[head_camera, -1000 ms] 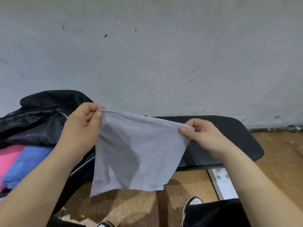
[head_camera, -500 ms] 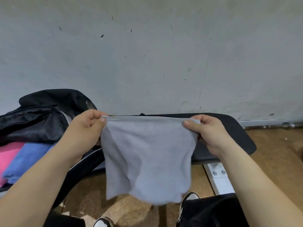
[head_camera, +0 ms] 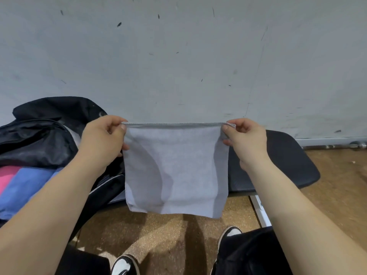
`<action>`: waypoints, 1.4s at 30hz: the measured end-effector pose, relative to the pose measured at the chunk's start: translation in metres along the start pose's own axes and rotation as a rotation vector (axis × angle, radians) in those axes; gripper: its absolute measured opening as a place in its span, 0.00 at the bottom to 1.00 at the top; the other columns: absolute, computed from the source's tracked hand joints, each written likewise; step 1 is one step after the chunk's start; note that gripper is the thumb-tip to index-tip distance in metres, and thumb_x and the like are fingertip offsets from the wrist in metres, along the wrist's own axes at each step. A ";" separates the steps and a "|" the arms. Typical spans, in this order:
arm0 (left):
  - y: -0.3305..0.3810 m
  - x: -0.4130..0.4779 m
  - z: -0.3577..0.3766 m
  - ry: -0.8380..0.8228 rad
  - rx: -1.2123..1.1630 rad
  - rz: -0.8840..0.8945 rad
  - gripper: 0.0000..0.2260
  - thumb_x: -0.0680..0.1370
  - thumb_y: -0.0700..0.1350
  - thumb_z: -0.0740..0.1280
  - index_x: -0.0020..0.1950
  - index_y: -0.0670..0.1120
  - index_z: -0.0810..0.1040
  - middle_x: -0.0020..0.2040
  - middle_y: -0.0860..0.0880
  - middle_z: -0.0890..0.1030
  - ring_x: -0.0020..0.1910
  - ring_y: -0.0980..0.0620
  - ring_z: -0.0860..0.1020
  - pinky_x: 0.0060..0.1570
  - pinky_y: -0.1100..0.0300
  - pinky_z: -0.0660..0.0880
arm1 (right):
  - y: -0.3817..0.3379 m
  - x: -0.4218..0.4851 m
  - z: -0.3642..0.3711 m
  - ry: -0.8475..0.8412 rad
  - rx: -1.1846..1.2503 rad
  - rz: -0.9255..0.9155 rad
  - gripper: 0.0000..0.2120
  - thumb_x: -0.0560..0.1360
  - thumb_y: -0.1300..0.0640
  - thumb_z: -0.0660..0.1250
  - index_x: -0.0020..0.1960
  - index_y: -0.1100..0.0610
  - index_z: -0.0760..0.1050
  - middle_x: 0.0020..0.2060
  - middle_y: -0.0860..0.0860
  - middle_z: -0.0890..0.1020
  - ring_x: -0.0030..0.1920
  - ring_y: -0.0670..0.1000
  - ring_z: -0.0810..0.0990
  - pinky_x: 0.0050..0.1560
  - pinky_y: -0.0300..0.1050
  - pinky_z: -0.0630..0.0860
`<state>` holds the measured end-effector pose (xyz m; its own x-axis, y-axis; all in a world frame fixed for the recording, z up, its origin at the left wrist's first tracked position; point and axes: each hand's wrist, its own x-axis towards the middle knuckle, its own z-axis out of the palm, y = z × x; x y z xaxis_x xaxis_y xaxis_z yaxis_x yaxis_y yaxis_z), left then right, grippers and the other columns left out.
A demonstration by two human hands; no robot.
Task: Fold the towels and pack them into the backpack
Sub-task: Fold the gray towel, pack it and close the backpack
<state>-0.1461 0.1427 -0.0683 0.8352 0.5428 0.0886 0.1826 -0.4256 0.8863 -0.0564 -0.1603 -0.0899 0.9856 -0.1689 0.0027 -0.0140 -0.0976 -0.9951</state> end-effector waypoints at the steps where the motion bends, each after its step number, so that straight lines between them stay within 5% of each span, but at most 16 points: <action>1: 0.000 0.002 0.003 -0.019 -0.036 -0.022 0.06 0.85 0.41 0.65 0.57 0.47 0.82 0.43 0.44 0.83 0.31 0.55 0.84 0.42 0.52 0.84 | 0.001 0.002 0.003 0.005 -0.006 -0.009 0.03 0.76 0.62 0.75 0.47 0.55 0.84 0.40 0.49 0.85 0.42 0.46 0.83 0.50 0.50 0.85; 5: -0.002 0.008 0.011 -0.083 -0.021 -0.060 0.06 0.84 0.41 0.65 0.52 0.48 0.81 0.45 0.44 0.86 0.45 0.48 0.87 0.57 0.42 0.83 | 0.008 0.012 0.007 0.012 -0.047 -0.018 0.02 0.77 0.58 0.75 0.45 0.53 0.84 0.38 0.47 0.84 0.40 0.47 0.81 0.49 0.46 0.82; 10: -0.004 0.010 0.011 -0.076 0.020 -0.065 0.07 0.83 0.44 0.66 0.48 0.54 0.81 0.41 0.46 0.86 0.47 0.43 0.86 0.56 0.41 0.83 | 0.015 0.020 0.002 0.039 -0.157 -0.041 0.03 0.77 0.55 0.74 0.49 0.54 0.84 0.45 0.52 0.87 0.45 0.48 0.83 0.49 0.45 0.81; 16: -0.001 0.006 0.015 -0.035 -0.016 -0.049 0.05 0.84 0.42 0.66 0.54 0.48 0.82 0.39 0.47 0.84 0.39 0.49 0.86 0.46 0.49 0.85 | 0.017 0.018 -0.001 0.042 -0.174 -0.058 0.08 0.77 0.52 0.74 0.50 0.57 0.81 0.41 0.53 0.81 0.41 0.48 0.78 0.45 0.46 0.78; 25: 0.006 -0.002 0.022 -0.037 -0.131 0.022 0.08 0.83 0.42 0.68 0.49 0.55 0.83 0.47 0.51 0.88 0.50 0.53 0.87 0.61 0.49 0.81 | 0.011 0.014 -0.004 0.161 -0.038 -0.077 0.05 0.80 0.54 0.71 0.51 0.55 0.76 0.40 0.47 0.78 0.38 0.43 0.74 0.40 0.36 0.73; 28: -0.001 0.002 0.023 -0.053 -0.059 -0.022 0.05 0.81 0.46 0.69 0.50 0.55 0.84 0.45 0.51 0.87 0.49 0.49 0.86 0.58 0.45 0.82 | 0.011 0.012 -0.003 0.127 -0.058 -0.035 0.07 0.79 0.54 0.72 0.51 0.57 0.79 0.42 0.49 0.79 0.40 0.46 0.76 0.42 0.39 0.74; 32: 0.003 0.001 0.021 0.012 0.050 -0.022 0.05 0.81 0.47 0.69 0.52 0.50 0.85 0.41 0.52 0.85 0.47 0.52 0.84 0.50 0.58 0.79 | 0.004 0.006 -0.001 0.083 -0.040 0.021 0.05 0.77 0.56 0.74 0.46 0.57 0.79 0.39 0.51 0.79 0.39 0.47 0.75 0.42 0.41 0.75; 38: 0.027 -0.024 0.036 0.003 -0.132 -0.056 0.04 0.78 0.48 0.73 0.45 0.50 0.85 0.38 0.48 0.86 0.34 0.51 0.81 0.44 0.49 0.82 | -0.019 -0.031 0.011 -0.082 0.147 0.154 0.09 0.77 0.58 0.76 0.50 0.65 0.81 0.37 0.55 0.82 0.36 0.51 0.80 0.37 0.48 0.81; 42: 0.046 -0.060 0.054 -0.137 -0.265 0.046 0.02 0.79 0.43 0.75 0.47 0.47 0.87 0.40 0.51 0.88 0.35 0.62 0.83 0.38 0.69 0.78 | -0.028 -0.069 0.039 -0.250 0.211 0.140 0.05 0.77 0.60 0.75 0.50 0.63 0.83 0.39 0.58 0.87 0.39 0.56 0.87 0.41 0.50 0.85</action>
<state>-0.1601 0.0517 -0.0576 0.9049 0.4169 0.0852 0.0162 -0.2338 0.9722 -0.1178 -0.1073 -0.0663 0.9878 0.0811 -0.1331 -0.1421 0.1188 -0.9827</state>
